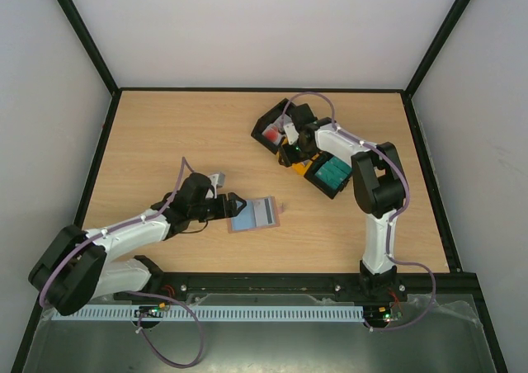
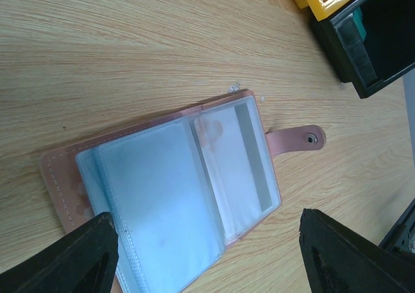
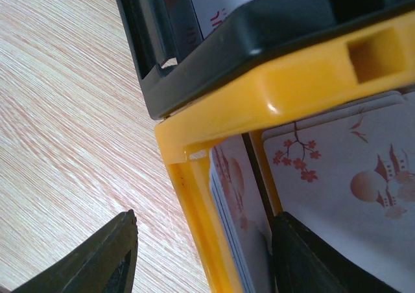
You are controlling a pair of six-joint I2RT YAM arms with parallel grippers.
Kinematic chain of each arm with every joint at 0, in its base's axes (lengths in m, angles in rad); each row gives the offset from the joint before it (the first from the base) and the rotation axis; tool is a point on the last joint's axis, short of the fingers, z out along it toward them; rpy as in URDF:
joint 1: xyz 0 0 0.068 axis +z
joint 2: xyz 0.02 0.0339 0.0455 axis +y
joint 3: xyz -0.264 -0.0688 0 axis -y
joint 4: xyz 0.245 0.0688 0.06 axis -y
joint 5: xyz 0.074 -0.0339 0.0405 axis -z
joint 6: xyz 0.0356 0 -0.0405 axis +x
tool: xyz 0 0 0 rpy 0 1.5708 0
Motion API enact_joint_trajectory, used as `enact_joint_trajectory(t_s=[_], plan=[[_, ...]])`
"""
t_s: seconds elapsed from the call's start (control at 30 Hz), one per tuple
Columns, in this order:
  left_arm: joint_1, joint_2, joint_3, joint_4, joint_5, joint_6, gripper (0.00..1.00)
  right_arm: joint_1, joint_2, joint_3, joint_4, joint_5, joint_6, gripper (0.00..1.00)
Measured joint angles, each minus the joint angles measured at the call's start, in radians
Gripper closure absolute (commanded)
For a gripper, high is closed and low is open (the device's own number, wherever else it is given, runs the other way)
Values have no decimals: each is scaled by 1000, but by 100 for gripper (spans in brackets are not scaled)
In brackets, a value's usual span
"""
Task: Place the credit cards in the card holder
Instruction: Pick up the credit card from the storage box.
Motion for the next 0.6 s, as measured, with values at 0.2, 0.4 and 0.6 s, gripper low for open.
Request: enact_joint_trajectory(t_s=[0.2, 0.4, 0.6], plan=[[0, 4, 0, 1, 0, 0, 23, 0, -6, 0, -5, -1, 1, 46], [0, 9, 0, 7, 5, 0, 23, 0, -6, 0, -6, 0, 3, 48], [0, 18, 0, 10, 9, 0, 23, 0, -11, -1, -8, 1, 9, 49]])
